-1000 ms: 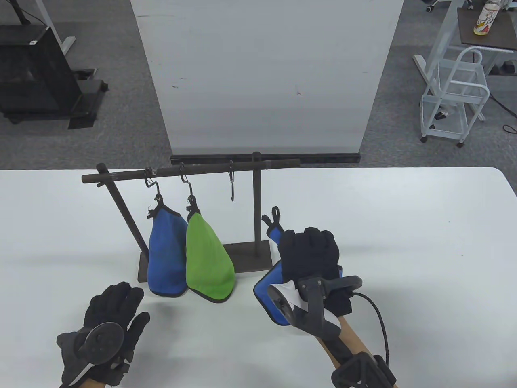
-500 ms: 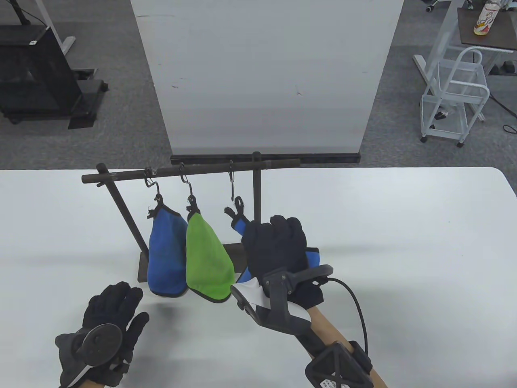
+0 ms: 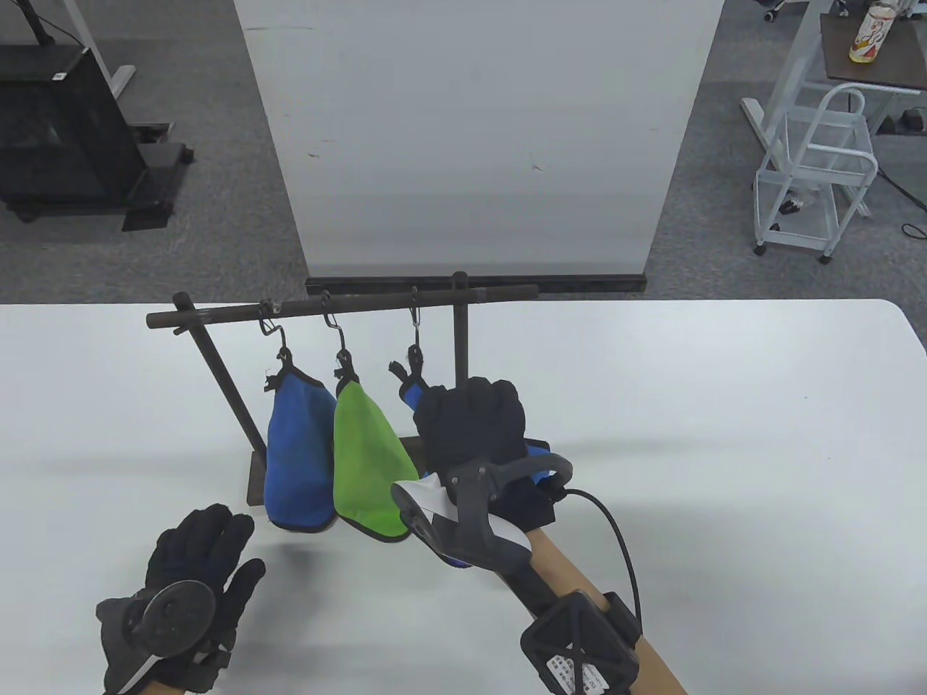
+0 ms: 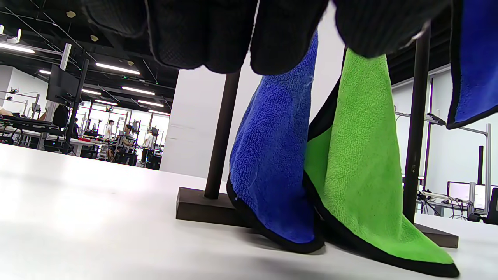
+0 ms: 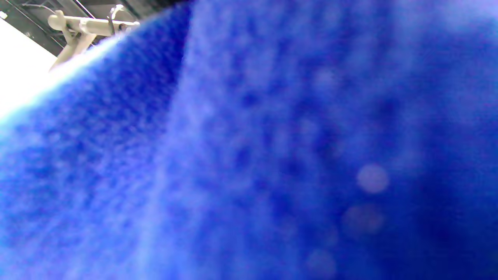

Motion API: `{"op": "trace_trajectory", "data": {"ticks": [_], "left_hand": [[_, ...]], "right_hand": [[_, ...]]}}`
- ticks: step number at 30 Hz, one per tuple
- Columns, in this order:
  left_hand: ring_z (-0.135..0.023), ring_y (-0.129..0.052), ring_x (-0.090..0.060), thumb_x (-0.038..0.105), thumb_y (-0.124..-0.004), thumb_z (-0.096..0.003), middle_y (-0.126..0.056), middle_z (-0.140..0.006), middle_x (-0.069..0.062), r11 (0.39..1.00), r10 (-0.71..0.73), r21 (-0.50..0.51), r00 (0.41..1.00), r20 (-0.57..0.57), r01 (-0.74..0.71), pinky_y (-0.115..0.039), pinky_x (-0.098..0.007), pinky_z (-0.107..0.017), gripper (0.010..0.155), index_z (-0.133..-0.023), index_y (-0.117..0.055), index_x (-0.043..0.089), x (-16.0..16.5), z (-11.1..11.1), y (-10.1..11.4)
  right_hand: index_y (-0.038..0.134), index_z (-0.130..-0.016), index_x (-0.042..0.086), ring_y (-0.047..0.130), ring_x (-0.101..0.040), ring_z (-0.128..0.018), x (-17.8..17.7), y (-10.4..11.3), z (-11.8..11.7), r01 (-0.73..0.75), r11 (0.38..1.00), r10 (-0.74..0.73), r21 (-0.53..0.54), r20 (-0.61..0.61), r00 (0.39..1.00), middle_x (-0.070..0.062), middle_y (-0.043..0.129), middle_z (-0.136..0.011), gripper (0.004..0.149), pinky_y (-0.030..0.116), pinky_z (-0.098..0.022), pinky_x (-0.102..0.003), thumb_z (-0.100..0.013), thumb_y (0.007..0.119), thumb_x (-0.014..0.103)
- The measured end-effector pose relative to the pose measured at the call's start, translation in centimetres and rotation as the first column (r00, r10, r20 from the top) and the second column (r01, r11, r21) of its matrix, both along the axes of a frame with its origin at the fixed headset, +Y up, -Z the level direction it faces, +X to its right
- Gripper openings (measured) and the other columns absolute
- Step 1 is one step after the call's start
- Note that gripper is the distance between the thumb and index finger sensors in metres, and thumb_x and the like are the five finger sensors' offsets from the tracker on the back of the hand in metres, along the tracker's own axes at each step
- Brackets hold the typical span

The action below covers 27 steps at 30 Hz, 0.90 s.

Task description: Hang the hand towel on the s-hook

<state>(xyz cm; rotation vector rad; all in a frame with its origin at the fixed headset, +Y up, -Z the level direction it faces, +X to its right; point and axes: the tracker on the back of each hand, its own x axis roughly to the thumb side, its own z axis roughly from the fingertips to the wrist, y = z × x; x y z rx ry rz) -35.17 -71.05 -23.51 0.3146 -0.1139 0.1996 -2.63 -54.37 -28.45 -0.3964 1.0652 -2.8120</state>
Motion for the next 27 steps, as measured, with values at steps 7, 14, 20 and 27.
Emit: {"op": "trace_trajectory", "data": {"ticks": [7,14,20,27], "left_hand": [[-0.103,-0.064,-0.036,0.057,-0.069,-0.0418,-0.061,-0.111,-0.005,1.0,-0.003,-0.001,1.0,0.0,0.003,-0.052,-0.058,-0.077,0.064,-0.099,-0.068,0.028,0.0,0.0,0.1],[-0.103,-0.064,-0.036,0.057,-0.069,-0.0418,-0.061,-0.111,-0.005,1.0,-0.001,-0.003,1.0,0.001,0.001,-0.052,-0.058,-0.077,0.064,-0.099,-0.068,0.028,0.0,0.0,0.1],[-0.103,-0.064,-0.036,0.057,-0.069,-0.0418,-0.061,-0.111,-0.005,1.0,-0.001,-0.002,1.0,0.002,0.001,-0.051,-0.058,-0.077,0.064,-0.099,-0.068,0.028,0.1,0.0,0.2],[-0.103,-0.064,-0.036,0.057,-0.069,-0.0418,-0.061,-0.111,-0.006,1.0,-0.003,-0.001,1.0,0.004,0.003,-0.051,-0.058,-0.077,0.064,-0.099,-0.068,0.028,0.1,0.0,0.2]], "right_hand": [[0.074,-0.083,0.021,0.077,-0.032,-0.077,0.0,0.6,-1.1,0.031,0.998,-0.03,-0.055,0.006,1.0,-0.007,0.086,-0.066,0.043,0.068,-0.061,-0.055,-0.043,0.083,0.036],[0.074,-0.083,0.021,0.077,-0.032,-0.077,0.2,-0.1,-1.1,0.044,0.992,-0.045,-0.117,-0.002,0.999,-0.007,0.086,-0.067,0.043,0.068,-0.061,-0.055,-0.044,0.083,0.036],[0.074,-0.083,0.021,0.077,-0.032,-0.077,0.4,-0.3,-1.4,0.077,0.984,-0.079,-0.163,-0.006,0.997,-0.007,0.086,-0.067,0.042,0.068,-0.061,-0.055,-0.044,0.083,0.036],[0.074,-0.084,0.021,0.076,-0.033,-0.079,0.5,-0.9,-1.6,0.101,0.974,-0.105,-0.201,-0.01,0.994,-0.008,0.086,-0.069,0.044,0.067,-0.061,-0.055,-0.045,0.081,0.037]]}}
